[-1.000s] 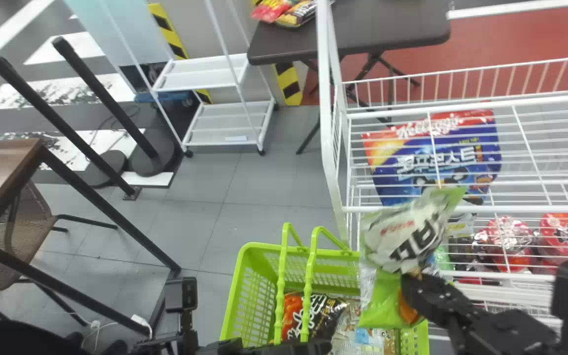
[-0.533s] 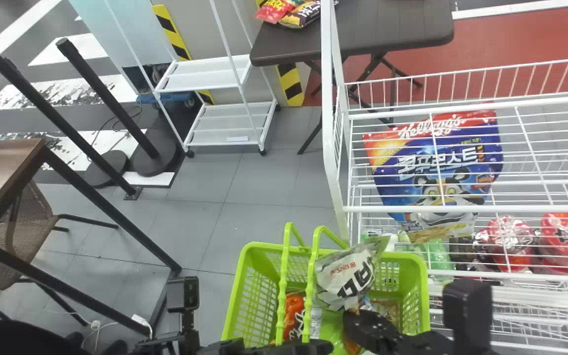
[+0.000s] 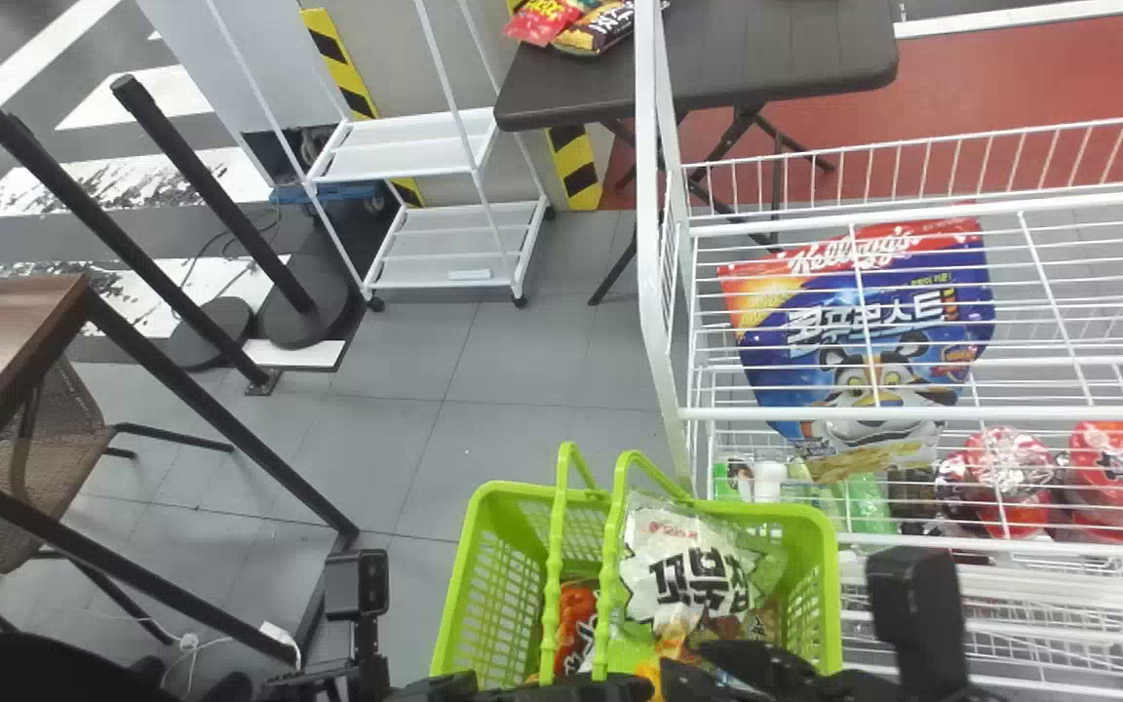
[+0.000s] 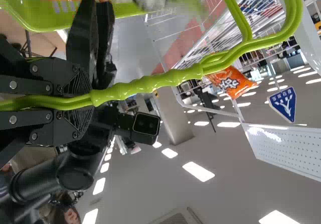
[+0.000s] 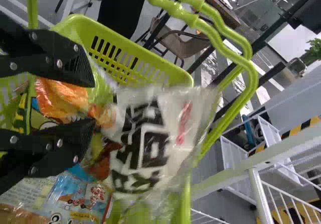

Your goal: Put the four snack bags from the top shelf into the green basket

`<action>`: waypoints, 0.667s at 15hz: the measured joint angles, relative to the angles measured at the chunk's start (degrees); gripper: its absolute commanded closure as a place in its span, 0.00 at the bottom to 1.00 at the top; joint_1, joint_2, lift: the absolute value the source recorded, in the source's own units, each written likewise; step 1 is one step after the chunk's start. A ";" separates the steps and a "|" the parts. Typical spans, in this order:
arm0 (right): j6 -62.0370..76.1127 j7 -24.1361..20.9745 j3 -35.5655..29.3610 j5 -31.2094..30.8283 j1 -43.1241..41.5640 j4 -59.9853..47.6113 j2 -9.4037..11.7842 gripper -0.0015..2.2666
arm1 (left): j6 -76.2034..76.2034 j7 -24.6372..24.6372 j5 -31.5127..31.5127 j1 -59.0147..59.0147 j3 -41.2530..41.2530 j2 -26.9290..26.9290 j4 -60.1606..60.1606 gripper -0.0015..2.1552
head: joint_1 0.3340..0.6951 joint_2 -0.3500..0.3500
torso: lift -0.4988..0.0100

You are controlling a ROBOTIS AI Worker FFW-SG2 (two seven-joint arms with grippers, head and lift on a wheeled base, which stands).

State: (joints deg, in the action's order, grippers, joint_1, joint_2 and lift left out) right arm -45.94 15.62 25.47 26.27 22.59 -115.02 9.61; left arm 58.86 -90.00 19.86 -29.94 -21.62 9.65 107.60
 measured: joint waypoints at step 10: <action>-0.10 -6.25 -24.68 -13.36 -10.98 -3.00 -1.63 0.02 | -0.01 0.00 0.13 0.24 0.43 0.19 -0.13 1.00 | 1.00 0.55 | 0.98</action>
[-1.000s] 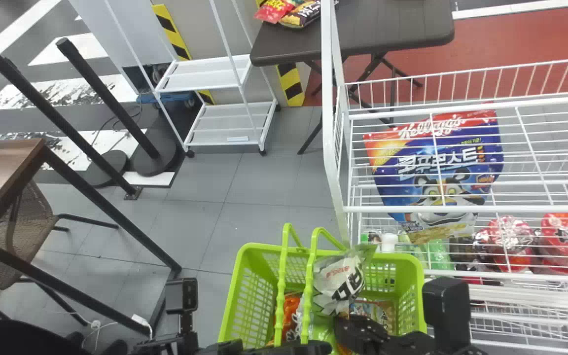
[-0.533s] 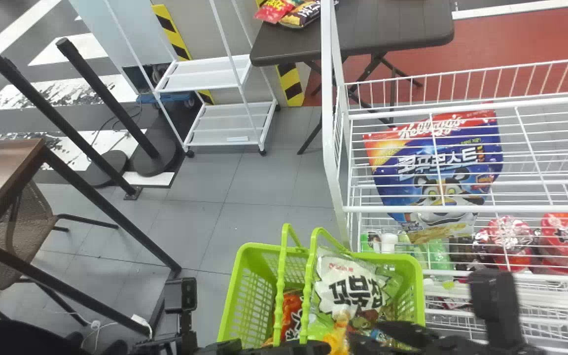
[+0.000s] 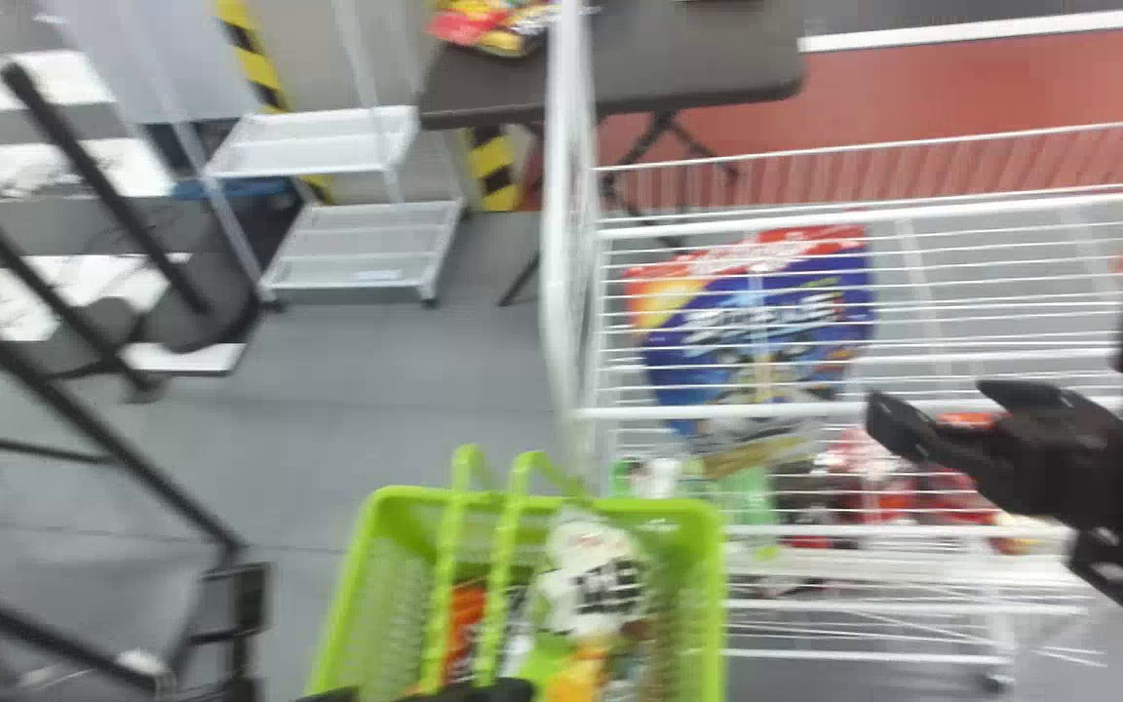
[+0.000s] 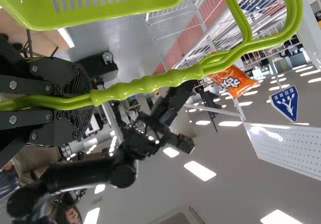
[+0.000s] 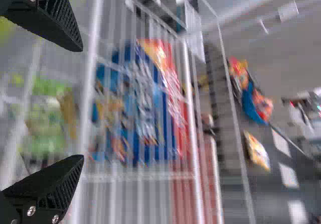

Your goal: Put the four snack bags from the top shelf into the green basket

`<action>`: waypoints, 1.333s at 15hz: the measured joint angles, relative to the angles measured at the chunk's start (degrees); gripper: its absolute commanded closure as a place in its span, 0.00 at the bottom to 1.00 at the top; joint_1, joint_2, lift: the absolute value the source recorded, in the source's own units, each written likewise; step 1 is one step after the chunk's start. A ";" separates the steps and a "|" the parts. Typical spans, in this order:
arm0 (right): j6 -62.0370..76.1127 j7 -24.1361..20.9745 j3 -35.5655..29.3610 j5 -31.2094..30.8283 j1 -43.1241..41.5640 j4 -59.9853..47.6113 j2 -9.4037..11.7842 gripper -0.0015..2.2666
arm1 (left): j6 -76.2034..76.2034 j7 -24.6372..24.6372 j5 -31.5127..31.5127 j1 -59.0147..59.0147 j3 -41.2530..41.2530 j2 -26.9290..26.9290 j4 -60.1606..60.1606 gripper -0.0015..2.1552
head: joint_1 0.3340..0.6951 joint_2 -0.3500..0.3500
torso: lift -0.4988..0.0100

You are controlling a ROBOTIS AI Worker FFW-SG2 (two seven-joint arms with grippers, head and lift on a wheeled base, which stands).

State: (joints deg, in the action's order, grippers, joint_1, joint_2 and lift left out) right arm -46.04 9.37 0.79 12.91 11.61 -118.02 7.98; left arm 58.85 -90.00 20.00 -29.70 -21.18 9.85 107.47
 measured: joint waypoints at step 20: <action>24.73 -7.39 -9.98 -23.83 -40.31 58.38 0.90 0.65 | -0.88 0.00 0.38 -0.23 -1.31 -0.35 -1.47 1.00 | 1.00 0.11 | 0.98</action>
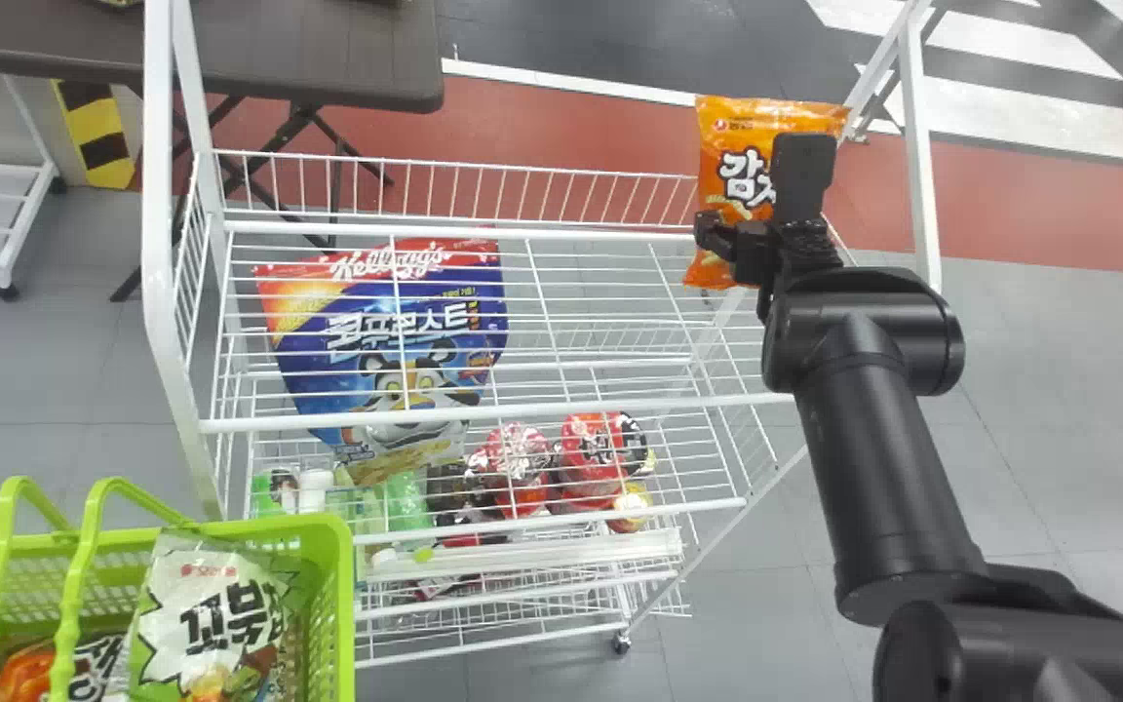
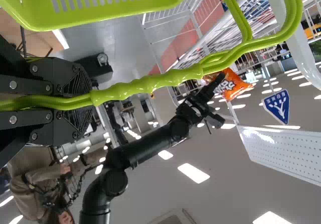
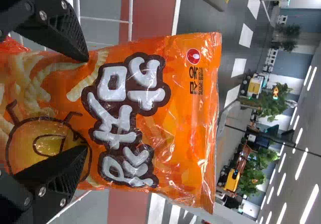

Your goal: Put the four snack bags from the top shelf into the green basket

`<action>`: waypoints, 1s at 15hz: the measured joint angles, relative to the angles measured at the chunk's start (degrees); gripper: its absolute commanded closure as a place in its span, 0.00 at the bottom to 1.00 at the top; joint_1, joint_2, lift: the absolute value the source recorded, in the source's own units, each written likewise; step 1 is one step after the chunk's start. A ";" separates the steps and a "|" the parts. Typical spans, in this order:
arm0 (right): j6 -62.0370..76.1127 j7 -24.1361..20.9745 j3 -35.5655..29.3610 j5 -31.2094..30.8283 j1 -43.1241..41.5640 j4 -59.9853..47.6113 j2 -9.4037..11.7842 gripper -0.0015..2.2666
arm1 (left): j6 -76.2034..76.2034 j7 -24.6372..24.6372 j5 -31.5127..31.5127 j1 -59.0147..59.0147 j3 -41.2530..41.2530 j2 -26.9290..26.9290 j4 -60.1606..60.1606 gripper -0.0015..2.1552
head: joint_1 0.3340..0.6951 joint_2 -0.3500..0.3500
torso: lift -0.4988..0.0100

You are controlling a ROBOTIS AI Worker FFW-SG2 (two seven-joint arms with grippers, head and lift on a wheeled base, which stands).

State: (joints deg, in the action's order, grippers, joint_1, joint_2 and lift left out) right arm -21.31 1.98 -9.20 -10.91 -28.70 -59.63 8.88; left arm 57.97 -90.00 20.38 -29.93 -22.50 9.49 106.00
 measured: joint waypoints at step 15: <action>-13.13 5.12 -0.01 15.96 25.21 -44.22 -0.64 0.99 | 0.00 0.00 0.10 0.21 -0.18 0.00 -0.17 1.00 | 1.00 0.19 | 0.98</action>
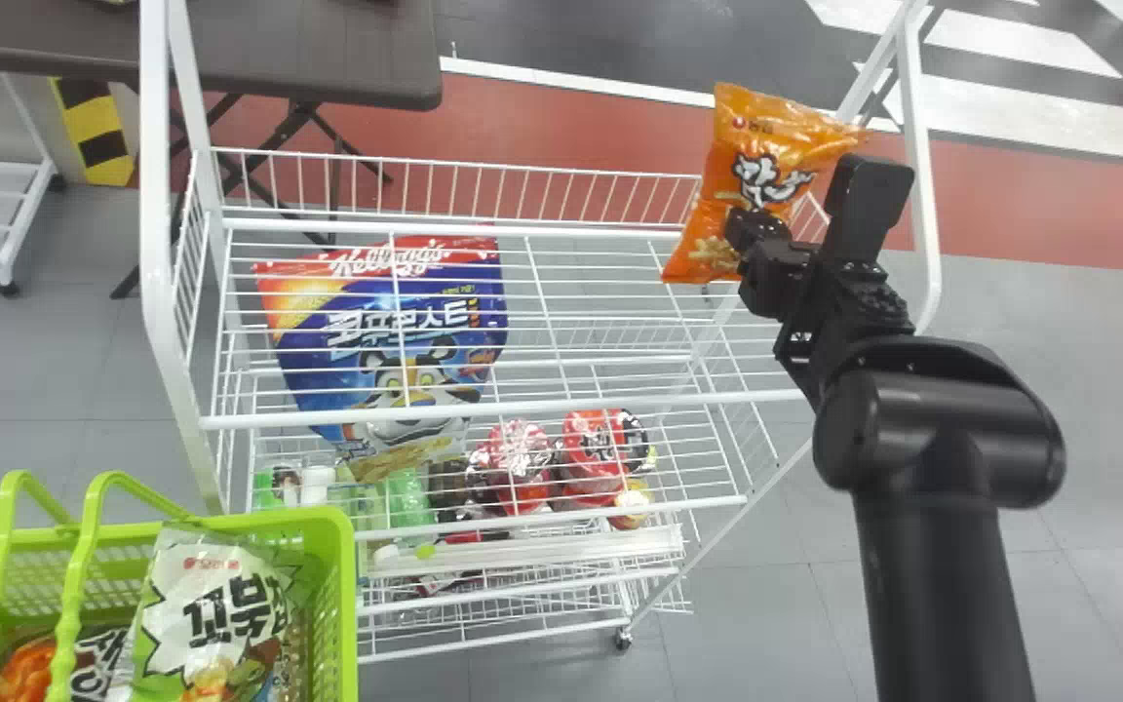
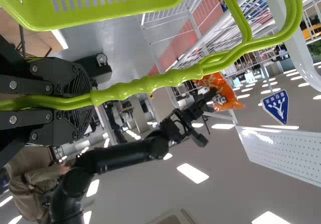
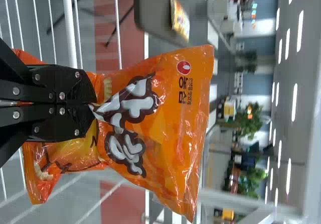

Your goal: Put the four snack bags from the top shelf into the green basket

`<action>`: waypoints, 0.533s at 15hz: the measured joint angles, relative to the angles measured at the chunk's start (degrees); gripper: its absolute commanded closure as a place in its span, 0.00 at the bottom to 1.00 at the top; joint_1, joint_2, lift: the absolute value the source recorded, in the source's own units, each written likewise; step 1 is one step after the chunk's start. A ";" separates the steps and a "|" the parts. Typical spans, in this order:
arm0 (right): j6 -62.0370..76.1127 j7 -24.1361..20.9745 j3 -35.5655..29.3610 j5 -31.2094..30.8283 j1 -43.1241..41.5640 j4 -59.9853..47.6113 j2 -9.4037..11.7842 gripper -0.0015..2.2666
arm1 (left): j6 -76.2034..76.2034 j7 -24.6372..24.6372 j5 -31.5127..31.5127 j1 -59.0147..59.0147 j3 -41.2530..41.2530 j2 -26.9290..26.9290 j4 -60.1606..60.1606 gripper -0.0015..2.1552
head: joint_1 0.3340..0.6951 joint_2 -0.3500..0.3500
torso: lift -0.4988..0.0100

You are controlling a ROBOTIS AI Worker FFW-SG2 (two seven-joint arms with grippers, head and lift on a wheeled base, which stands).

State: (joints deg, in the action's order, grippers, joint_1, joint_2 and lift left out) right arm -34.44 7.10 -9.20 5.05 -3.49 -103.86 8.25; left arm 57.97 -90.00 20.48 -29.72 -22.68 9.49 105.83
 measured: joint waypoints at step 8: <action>-3.86 8.51 13.63 13.65 26.10 -25.45 0.02 0.99 | 0.22 0.00 -0.19 0.32 0.05 0.00 -0.01 1.00 | 1.00 0.72 | 0.98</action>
State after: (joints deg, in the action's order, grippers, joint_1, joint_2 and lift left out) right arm -38.30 15.61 4.42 18.70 22.61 -129.31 8.27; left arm 58.19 -90.00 20.29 -29.40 -22.62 9.48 105.82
